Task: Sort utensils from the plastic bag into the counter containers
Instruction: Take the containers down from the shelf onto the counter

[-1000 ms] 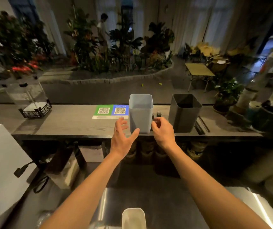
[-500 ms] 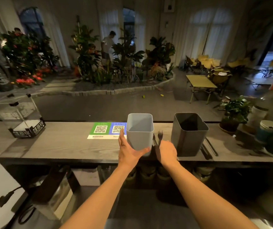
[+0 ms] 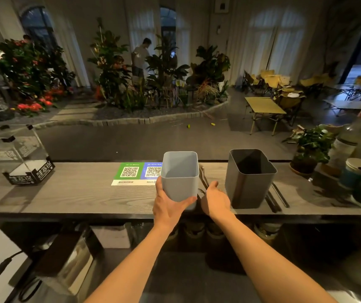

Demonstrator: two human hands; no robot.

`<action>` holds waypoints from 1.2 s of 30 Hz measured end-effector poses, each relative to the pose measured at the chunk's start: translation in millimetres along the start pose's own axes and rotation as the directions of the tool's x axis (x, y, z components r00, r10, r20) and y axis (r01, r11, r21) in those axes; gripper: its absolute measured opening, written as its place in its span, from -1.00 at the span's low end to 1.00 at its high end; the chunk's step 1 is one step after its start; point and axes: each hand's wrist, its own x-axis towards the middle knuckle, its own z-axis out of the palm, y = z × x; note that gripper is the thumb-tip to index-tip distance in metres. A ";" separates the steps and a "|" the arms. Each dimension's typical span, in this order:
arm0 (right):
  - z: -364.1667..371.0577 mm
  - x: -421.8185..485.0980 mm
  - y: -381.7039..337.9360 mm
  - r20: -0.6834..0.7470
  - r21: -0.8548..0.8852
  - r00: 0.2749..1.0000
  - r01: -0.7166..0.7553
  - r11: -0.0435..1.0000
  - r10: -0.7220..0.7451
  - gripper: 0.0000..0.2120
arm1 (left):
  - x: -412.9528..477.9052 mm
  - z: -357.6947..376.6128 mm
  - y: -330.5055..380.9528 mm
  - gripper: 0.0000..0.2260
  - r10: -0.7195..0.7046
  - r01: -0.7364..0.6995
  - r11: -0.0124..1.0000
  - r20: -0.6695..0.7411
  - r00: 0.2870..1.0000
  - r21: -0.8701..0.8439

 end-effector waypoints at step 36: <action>73.5 -271.4 -1.2 0.003 0.878 0.903 0.204 0.434 -0.430 -0.81 | -263.9 -131.5 -148.3 0.19 -0.128 0.119 0.990 0.125 0.984 0.079</action>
